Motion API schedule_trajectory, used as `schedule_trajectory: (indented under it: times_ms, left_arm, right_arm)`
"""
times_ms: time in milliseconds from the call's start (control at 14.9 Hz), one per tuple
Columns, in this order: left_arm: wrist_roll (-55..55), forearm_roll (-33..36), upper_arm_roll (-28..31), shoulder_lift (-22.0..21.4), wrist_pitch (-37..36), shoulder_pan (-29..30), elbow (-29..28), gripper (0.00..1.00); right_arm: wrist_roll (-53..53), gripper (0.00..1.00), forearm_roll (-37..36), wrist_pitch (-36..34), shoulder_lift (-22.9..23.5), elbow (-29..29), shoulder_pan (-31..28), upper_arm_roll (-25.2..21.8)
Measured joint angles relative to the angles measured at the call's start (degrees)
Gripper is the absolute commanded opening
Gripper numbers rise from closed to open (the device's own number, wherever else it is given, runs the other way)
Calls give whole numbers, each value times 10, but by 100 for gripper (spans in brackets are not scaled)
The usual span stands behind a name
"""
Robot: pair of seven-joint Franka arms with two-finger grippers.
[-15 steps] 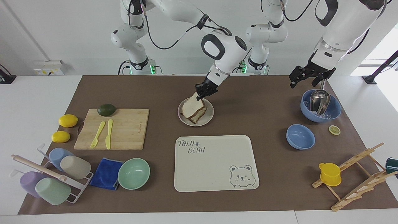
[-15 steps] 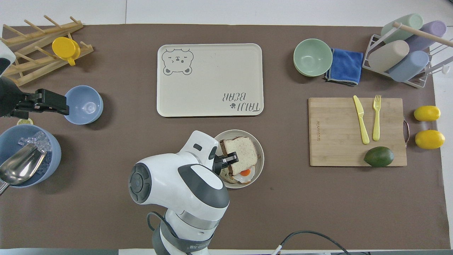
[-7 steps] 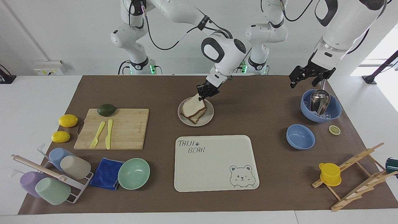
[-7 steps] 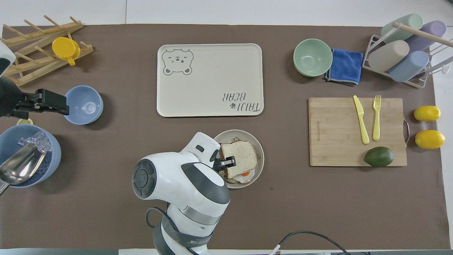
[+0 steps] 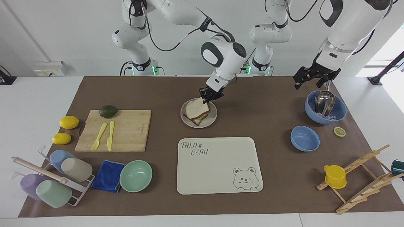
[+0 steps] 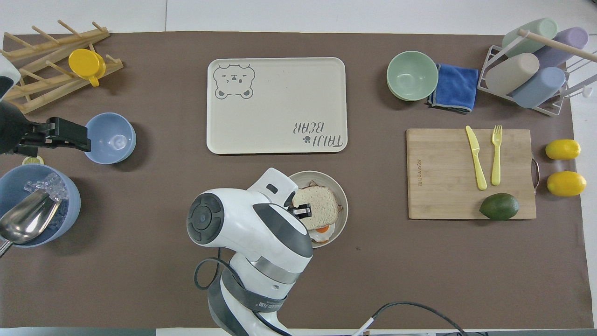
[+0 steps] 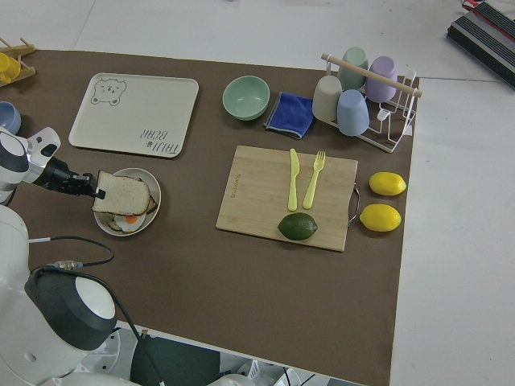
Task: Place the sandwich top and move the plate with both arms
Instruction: 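Carry the bread over the egg plate and lower it on top, then open the right gripper and withdraw it while the left gripper reaches forward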
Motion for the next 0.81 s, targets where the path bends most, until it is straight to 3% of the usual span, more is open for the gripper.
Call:
schedule_trajectory:
  times_ms: [67, 134, 269, 470, 604, 806]
  left_arm:
    - [0, 0, 0, 0, 0, 0, 0, 100]
    - [0, 0, 0, 0, 0, 0, 0, 100]
    - [0, 0, 0, 0, 2, 1, 0, 100]
    - [0, 0, 0, 0, 8, 7, 0, 100]
    - [0, 0, 0, 0, 9, 7, -1, 100]
    - [0, 0, 0, 0, 22, 7, -5, 100]
  right_arm:
    - [1, 65, 2, 6, 0, 0, -1, 0]
    - [3, 67, 9, 16, 0, -1, -2, 0]
    - [9, 82, 33, 34, 0, -3, -5, 0]
    - [10, 87, 68, 53, -1, -2, -20, 0]
    - [8, 100, 71, 49, -15, 0, -41, 0]
    - [-41, 100, 71, 1, -69, 2, -100, -2]
